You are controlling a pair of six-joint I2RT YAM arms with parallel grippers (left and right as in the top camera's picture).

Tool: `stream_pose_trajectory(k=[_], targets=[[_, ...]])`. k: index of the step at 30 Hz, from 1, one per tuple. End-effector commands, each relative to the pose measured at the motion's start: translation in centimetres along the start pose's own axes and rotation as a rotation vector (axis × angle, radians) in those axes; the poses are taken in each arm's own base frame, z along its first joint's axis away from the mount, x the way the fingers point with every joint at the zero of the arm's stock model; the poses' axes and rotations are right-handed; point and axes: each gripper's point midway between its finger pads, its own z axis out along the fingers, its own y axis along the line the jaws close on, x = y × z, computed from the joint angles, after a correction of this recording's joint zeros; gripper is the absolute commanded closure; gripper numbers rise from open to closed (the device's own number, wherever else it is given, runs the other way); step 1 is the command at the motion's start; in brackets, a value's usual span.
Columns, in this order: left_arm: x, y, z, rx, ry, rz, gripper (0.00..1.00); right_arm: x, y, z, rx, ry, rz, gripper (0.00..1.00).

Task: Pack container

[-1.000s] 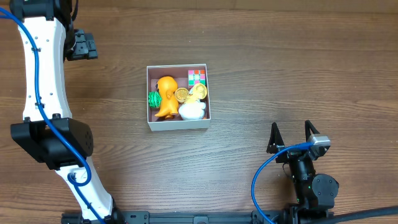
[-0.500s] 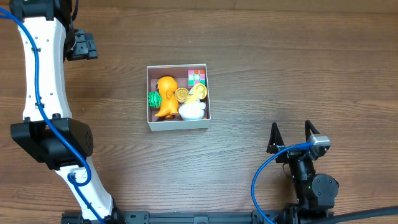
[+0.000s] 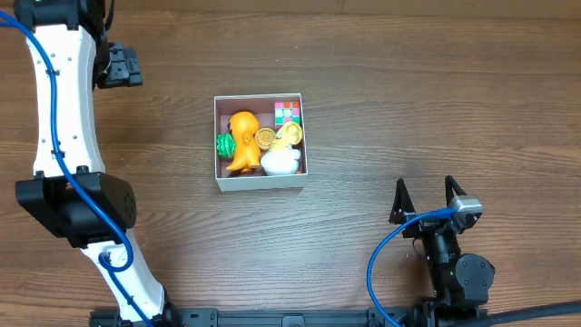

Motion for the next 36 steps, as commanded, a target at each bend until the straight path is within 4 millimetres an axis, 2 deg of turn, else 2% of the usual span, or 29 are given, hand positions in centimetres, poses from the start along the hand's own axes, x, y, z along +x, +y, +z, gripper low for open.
stream_pose_trajectory(k=[1, 13, 18, 22, 30, 36], targets=[[-0.3, -0.1, 0.1, 0.005, -0.004, 0.017, 0.00, 0.2, 0.1, 0.0, -0.007, -0.004, 0.002, 0.00], [-0.3, -0.2, 0.0, 0.005, -0.005, 0.019, 0.00, 0.2, 0.1, 0.0, -0.007, -0.004, 0.002, 0.00], [-0.3, 0.1, -1.3, 0.011, -0.035, 0.013, 0.00, 0.2, 0.1, 0.0, -0.007, -0.004, 0.002, 0.00], [-0.1, 1.0, -4.2, 0.023, -0.104, -0.007, 0.00, 0.2, 0.1, 0.0, -0.007, -0.004, 0.002, 0.00], [1.8, 3.7, -12.5, 0.057, -0.307, -0.064, 0.00, 0.2, 0.1, 0.0, -0.007, -0.004, 0.002, 0.00], [3.3, 3.8, -16.3, 0.086, -0.401, -0.060, 0.00, 0.2, 0.1, 0.0, -0.007, -0.004, 0.002, 0.00]])
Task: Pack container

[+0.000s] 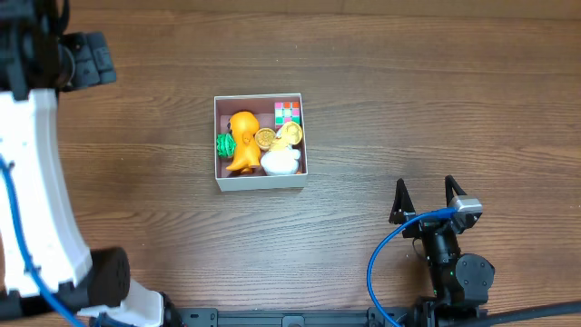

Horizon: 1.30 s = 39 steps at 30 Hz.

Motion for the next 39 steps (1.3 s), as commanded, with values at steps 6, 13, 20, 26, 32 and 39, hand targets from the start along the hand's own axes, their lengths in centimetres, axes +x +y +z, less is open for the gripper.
stream_pose_trajectory(k=[6, 13, 20, 26, 32, 39], targets=[[0.6, -3.4, -5.1, 0.103, -0.115, 0.097, 0.00, 0.2, 0.1, 0.0, -0.006, -0.004, 0.002, 0.00], [1.2, -4.5, -7.7, 0.153, -0.169, 0.131, 0.00, 0.2, 0.1, 0.0, -0.006, -0.004, 0.002, 0.00], [1.9, -3.0, -10.6, 0.170, -0.234, 0.108, 0.00, 0.2, 0.1, 0.0, -0.006, -0.004, 0.002, 0.00], [4.3, -2.8, -12.9, 0.258, -0.222, 0.113, 0.00, 0.2, 0.1, 0.0, -0.006, -0.004, 0.002, 0.00], [5.1, -3.1, -12.8, 0.276, -0.191, 0.121, 0.00, 0.2, 0.1, 0.0, -0.006, -0.004, 0.002, 0.00], [2.8, -3.8, -14.3, 0.332, -0.308, 0.091, 0.00, 0.2, 0.1, 0.0, -0.006, -0.004, 0.002, 0.00]])
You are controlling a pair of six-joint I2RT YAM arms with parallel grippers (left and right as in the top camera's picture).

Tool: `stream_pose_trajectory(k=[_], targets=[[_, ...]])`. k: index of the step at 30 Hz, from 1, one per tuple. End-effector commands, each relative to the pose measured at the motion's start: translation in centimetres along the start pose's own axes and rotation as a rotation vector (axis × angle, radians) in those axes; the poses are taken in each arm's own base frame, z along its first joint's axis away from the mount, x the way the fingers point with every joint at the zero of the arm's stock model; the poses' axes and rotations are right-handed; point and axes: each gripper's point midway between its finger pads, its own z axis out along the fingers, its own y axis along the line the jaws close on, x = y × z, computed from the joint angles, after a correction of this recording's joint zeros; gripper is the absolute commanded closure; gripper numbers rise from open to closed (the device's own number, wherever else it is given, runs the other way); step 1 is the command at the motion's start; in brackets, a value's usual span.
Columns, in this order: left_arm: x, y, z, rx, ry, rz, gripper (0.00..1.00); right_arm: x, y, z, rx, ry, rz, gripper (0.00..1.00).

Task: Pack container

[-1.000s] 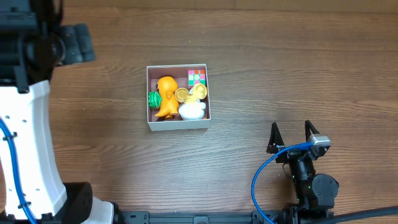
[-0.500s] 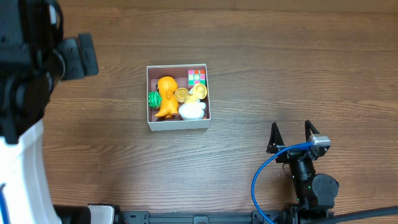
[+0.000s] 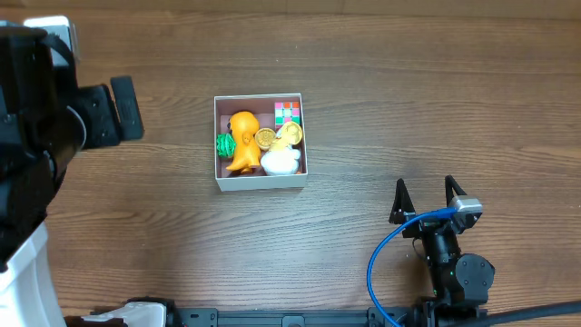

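Observation:
A white square container [image 3: 218, 173] sits mid-table. Inside lie an orange toy [image 3: 241, 141], a small green piece [image 3: 223, 143], a colourful cube [image 3: 287, 112], round yellow pieces [image 3: 277, 136] and a white object [image 3: 281, 162]. My left gripper [image 3: 123, 111] hangs high and close to the camera, left of the container and apart from it. Its finger gap does not show. My right gripper [image 3: 425, 200] rests low at the front right, open and empty, well away from the container.
The wooden table [image 3: 408, 91] surrounds the container. The left arm's bulky black and white body [image 3: 32, 136] covers the left edge of the view. A blue cable [image 3: 386, 259] loops by the right arm's base.
The left arm has come closer to the camera and looms larger. Its gripper has shifted from the far upper left toward the container's left side. The right arm and the container are unchanged.
The left gripper was first at the upper left with the white arm stretched along the table's left side. Then it stood further left and higher. Now it fills the left edge, nearer the container. The contents and the right arm stayed the same throughout.

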Motion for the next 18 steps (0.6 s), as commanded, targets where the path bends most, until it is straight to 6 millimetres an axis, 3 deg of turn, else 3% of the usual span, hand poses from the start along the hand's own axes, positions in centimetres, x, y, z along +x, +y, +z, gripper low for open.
stream_pose_trajectory(k=[1, 3, 9, 12, 18], targets=[[-2.3, -1.5, -1.4, 0.089, -0.119, -0.001, 0.00, 0.1, 0.1, 0.0, -0.006, -0.005, 0.002, 0.00], [-4.3, -3.1, -2.8, 0.191, -0.221, 0.006, 0.00, 0.1, 0.1, 0.0, -0.006, -0.005, 0.002, 0.00], [-6.2, -4.5, -5.0, 0.280, -0.358, 0.096, 0.00, 0.1, 0.1, 0.0, -0.006, -0.005, 0.002, 0.00], [-6.4, -4.8, -5.3, 0.295, -0.418, 0.135, 0.00, 0.1, 0.1, 0.0, -0.006, -0.005, 0.002, 0.00], [-4.9, -4.7, -4.6, 0.301, -0.486, 0.130, 0.00, 0.1, 0.1, 0.0, -0.006, -0.005, 0.002, 0.00]])
